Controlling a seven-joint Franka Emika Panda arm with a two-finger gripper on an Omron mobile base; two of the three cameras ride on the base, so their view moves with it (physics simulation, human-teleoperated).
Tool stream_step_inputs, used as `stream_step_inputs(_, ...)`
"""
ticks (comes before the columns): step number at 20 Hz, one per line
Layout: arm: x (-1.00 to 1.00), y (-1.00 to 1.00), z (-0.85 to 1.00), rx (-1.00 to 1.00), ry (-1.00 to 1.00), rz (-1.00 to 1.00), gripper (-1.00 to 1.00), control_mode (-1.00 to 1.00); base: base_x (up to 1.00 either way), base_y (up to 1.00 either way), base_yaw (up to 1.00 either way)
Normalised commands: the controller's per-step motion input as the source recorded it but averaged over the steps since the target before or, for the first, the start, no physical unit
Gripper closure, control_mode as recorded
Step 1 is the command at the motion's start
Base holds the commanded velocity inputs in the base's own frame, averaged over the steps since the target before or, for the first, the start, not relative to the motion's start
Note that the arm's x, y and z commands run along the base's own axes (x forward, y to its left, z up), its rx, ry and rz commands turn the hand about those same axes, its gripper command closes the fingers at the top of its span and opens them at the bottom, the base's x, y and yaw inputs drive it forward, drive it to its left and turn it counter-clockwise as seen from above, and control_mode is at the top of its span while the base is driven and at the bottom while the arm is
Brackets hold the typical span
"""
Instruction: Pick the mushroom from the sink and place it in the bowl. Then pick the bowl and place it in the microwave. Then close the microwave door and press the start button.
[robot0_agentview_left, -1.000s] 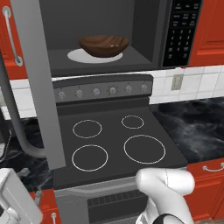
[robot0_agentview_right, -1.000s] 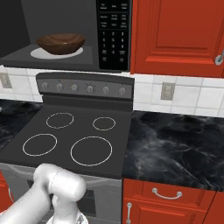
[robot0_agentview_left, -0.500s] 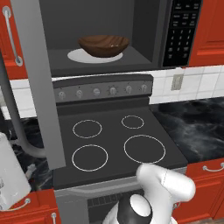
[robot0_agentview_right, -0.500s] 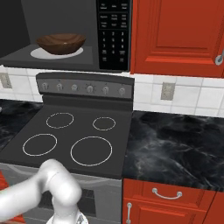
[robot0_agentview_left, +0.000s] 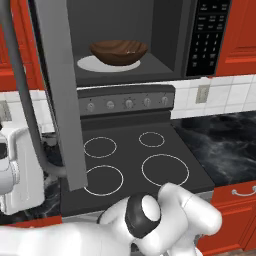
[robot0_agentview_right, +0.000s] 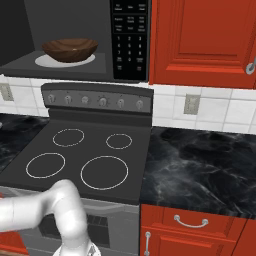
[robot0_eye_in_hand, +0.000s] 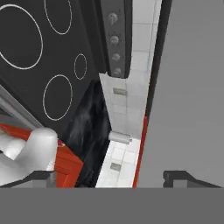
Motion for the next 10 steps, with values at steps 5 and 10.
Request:
stream_step_inputs(5, 0.01, -1.00, 0.01, 0.16, 0.00, 0.00, -1.00, -1.00, 0.00, 0.00, 0.00)
stream_step_inputs(10, 0.00, -1.00, 0.11, 0.17, 0.00, 0.00, -1.00, -1.00, 0.00, 0.00, 0.00)
